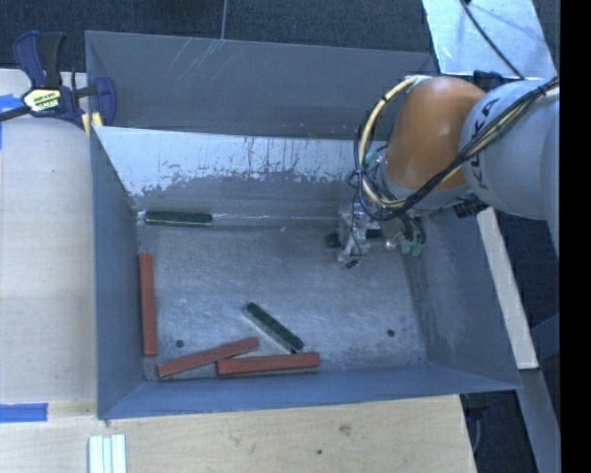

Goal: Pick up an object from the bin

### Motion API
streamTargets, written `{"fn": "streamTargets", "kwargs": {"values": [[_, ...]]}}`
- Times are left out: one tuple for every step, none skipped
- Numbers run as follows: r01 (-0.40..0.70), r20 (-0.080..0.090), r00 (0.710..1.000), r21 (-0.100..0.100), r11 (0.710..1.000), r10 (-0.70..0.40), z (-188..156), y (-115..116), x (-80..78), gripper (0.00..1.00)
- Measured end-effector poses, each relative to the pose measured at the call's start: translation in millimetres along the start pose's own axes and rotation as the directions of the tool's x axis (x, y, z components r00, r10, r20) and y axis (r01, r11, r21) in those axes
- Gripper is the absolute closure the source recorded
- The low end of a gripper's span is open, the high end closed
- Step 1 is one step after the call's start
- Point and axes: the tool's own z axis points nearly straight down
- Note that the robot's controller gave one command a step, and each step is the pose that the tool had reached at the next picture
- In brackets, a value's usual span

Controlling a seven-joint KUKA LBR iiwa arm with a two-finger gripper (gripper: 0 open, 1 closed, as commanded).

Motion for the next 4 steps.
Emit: {"fn": "streamTargets", "kwargs": {"values": [[0.001, -0.005, 1.0, 0.0, 1.0, -0.001, 2.2, 0.0, 1.6, 0.0], [0.001, 0.0, 1.0, 0.0, 1.0, -0.001, 0.1, 0.3, 0.0, 1.0], [0.001, -0.005, 1.0, 0.0, 1.0, -0.001, 2.2, 0.2, 1.6, 0.0], [0.002, 0.0, 1.0, 0.0, 1.0, -0.002, 0.1, 0.5, 0.0, 1.0]]}}
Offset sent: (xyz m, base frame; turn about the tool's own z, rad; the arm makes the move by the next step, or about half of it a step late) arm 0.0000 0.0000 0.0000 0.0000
